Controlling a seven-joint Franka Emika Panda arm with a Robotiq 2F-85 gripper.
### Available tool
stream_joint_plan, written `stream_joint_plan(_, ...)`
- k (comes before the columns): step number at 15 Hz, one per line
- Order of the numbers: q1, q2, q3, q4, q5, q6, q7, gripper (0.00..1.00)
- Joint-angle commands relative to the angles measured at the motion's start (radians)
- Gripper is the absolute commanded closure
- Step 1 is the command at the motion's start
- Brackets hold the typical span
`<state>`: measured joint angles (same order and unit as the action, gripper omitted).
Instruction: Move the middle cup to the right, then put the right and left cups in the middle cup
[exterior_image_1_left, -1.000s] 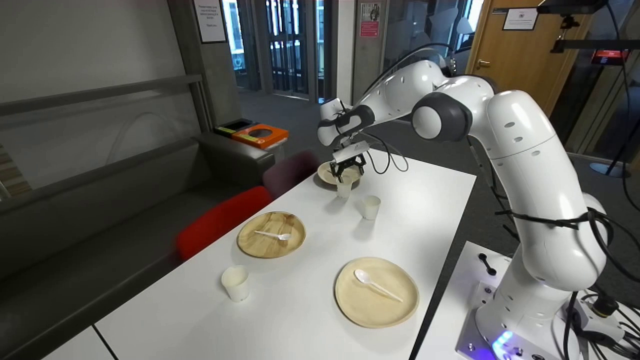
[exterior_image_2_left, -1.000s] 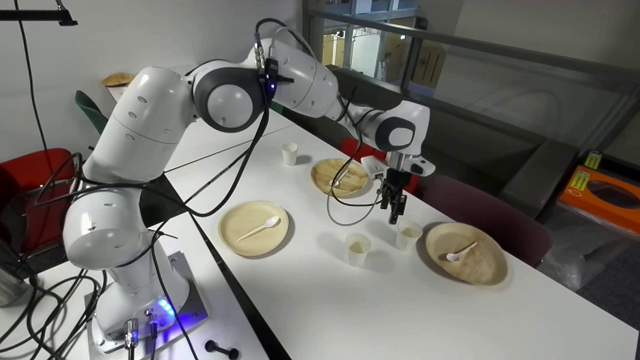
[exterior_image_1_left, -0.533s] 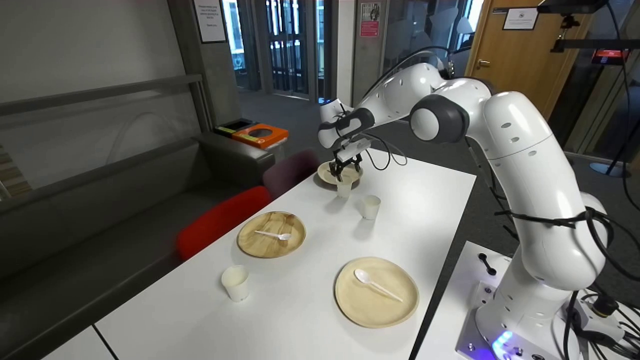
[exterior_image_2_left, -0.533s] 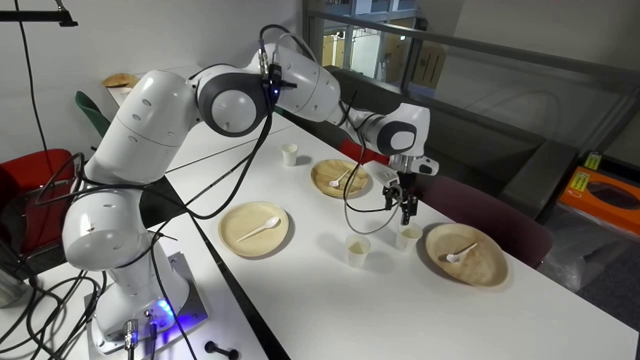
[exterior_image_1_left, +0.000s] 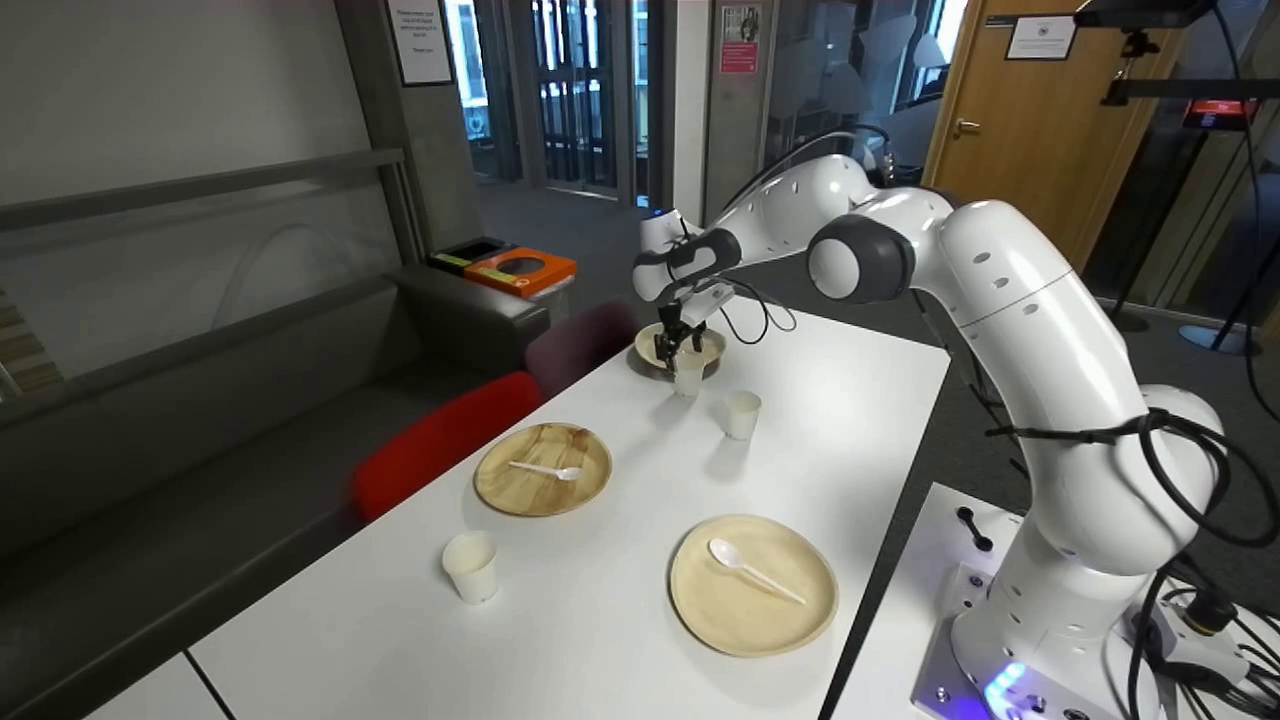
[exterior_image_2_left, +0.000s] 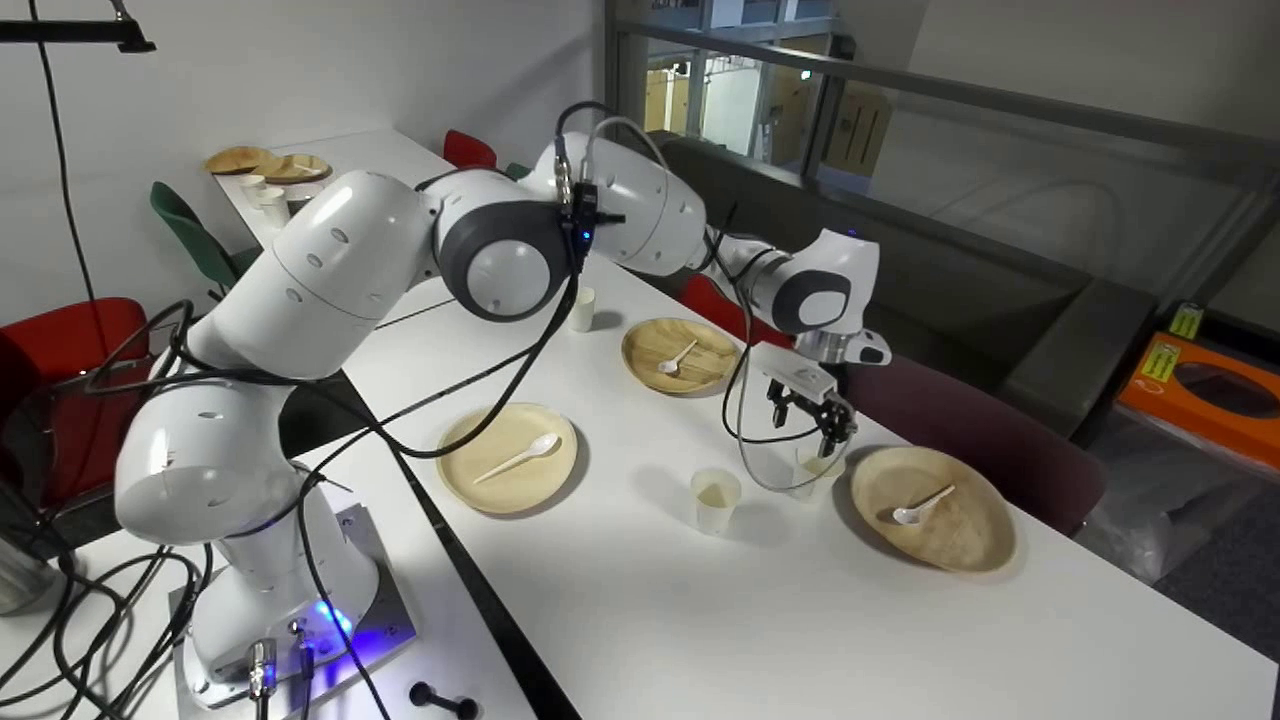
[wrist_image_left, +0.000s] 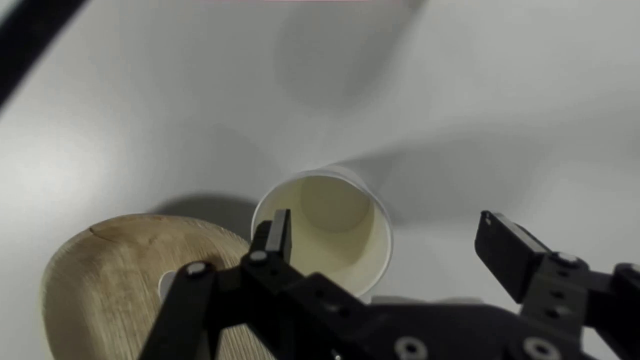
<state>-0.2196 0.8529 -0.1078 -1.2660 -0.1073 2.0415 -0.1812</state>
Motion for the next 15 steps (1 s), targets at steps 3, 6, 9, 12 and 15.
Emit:
stream_joint_plan(3, -0.037, 0.110, 0.040, 0.154, 0.032, -0.069, -0.098, 0.00)
stream_joint_plan(6, -0.039, 0.144, 0.038, 0.207, 0.035, -0.120, -0.084, 0.28)
stream_joint_plan(9, -0.045, 0.167, 0.037, 0.258, 0.044, -0.172, -0.074, 0.44)
stream_joint_plan(12, -0.055, 0.181, 0.037, 0.300, 0.056, -0.203, -0.068, 0.67)
stream_joint_plan(15, -0.065, 0.190, 0.036, 0.328, 0.070, -0.221, -0.063, 0.89)
